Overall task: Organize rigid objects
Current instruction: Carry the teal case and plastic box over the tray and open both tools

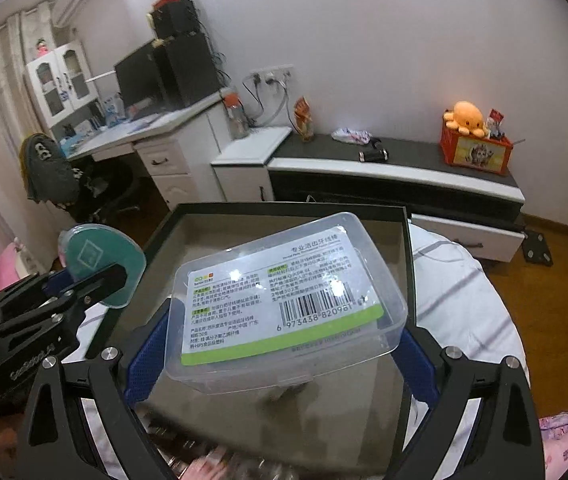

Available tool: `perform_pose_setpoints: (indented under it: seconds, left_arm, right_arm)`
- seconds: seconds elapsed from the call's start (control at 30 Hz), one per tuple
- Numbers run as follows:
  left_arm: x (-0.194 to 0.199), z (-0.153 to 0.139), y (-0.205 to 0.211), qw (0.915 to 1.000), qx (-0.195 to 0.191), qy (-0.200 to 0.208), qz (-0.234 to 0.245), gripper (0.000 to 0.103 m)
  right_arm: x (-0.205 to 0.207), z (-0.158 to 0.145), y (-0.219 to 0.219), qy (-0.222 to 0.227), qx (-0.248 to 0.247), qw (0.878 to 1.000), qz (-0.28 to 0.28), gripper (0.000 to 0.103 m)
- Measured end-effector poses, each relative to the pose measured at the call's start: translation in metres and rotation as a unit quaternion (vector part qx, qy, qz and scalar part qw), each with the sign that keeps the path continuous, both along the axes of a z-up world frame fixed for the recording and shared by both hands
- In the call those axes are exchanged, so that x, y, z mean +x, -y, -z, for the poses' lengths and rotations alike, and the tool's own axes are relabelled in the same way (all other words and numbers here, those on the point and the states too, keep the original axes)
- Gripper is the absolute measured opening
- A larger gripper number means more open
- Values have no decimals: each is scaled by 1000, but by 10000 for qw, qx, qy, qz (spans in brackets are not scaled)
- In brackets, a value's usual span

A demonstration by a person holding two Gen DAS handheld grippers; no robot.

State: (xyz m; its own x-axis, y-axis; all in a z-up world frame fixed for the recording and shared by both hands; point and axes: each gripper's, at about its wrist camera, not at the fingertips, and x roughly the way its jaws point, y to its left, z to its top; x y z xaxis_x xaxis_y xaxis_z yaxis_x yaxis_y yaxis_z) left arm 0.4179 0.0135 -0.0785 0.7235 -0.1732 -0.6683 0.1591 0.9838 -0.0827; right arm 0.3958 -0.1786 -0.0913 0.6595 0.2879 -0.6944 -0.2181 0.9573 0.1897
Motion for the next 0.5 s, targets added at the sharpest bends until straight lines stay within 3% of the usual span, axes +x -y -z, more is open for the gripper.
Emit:
perform_pose_setpoints:
  seconds: [0.17, 0.4, 0.5]
  left_arm:
    - [35, 27, 11, 9993, 80, -353, 40, 38]
    - [49, 48, 14, 9980, 149, -621, 0, 40]
    - [43, 43, 11, 9984, 189, -511, -121, 65]
  right_arm:
    - [41, 25, 2, -471, -88, 9988, 80, 98]
    - [61, 52, -4, -943, -295, 9951, 22, 98]
    - [61, 53, -3, -1027, -301, 9942, -80, 103]
